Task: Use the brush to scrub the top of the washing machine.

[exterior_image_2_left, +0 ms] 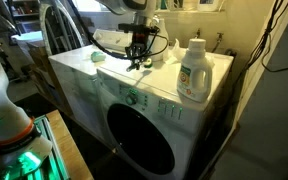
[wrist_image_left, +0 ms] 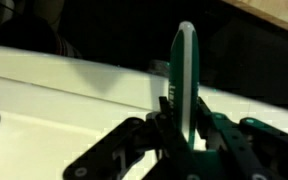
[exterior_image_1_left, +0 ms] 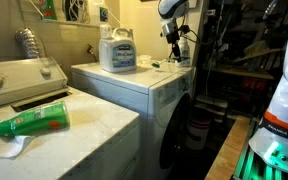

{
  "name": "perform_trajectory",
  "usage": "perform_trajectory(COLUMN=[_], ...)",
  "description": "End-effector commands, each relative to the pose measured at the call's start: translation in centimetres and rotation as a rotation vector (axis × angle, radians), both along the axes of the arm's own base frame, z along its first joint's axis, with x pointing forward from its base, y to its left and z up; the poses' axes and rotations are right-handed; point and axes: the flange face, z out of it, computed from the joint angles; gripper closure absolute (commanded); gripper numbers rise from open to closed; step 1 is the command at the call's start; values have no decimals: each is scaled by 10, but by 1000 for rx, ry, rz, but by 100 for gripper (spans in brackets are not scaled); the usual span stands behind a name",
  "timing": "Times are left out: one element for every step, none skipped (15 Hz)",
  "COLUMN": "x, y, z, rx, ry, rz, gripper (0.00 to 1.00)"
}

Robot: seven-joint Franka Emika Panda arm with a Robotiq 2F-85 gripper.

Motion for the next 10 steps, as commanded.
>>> perform_trajectory(x=[1,6,11,16,21,27,34,41,48,53], y=[4,5,5,4,3,1,2,3,6,9], z=[24,28,31,31,30,28,26,23,18,13], rx=[60,65,72,70,79,80,93,107,111,104], ry=[-175,-228,-267,-301,-324,-350,-373,-393,-409,-427], rz=[-81,-104,-137,-167,-191,-225,-249,-276,-302,-319], gripper=[93,93,93,93,93,93,93,93,93,93])
